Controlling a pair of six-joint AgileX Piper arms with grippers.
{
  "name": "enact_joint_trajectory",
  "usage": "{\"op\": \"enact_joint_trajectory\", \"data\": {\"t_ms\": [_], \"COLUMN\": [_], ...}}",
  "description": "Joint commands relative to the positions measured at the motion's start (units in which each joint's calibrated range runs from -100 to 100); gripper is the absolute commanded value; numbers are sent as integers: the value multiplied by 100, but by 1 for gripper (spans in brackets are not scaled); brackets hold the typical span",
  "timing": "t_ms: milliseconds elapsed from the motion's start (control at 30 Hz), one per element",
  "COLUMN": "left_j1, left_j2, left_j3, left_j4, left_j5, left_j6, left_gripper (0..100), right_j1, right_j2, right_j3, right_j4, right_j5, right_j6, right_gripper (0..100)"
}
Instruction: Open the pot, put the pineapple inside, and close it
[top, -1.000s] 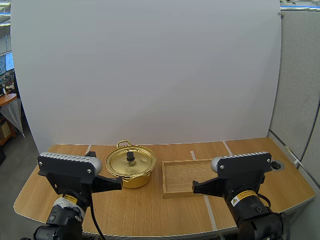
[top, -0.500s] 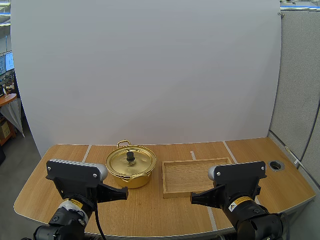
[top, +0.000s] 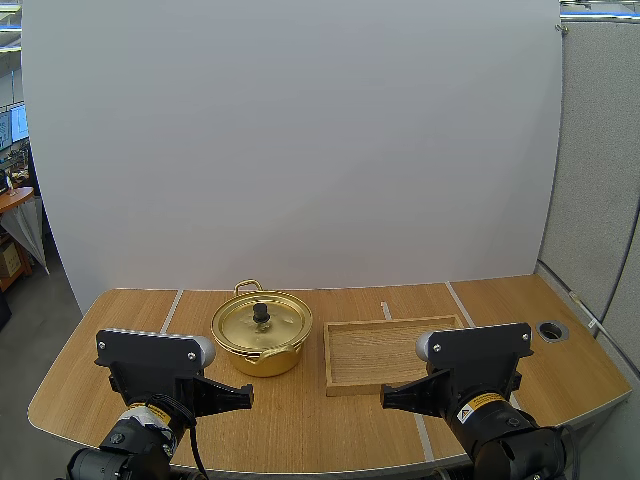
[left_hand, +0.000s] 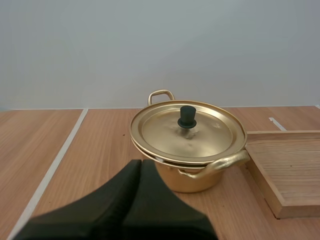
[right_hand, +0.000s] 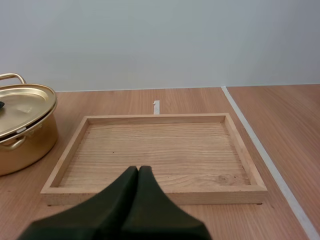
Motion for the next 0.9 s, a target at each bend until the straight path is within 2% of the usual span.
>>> {"op": "enact_joint_trajectory", "data": {"t_ms": [0,867], "left_j1": [8,8], "left_j2": [-18,-18], "left_j3": [0,0], "left_j4": [51,63], "left_j5": [-17,-152], "left_j6": [-72,-72], "left_gripper": [0,0], "right_j1": [-18,-18], "right_j2": [-39,-39], "right_j3": [0,0], "right_j4": [10,10], "right_j5": [23,6], "right_j6": [-14,-14], "right_gripper": [0,0]}}
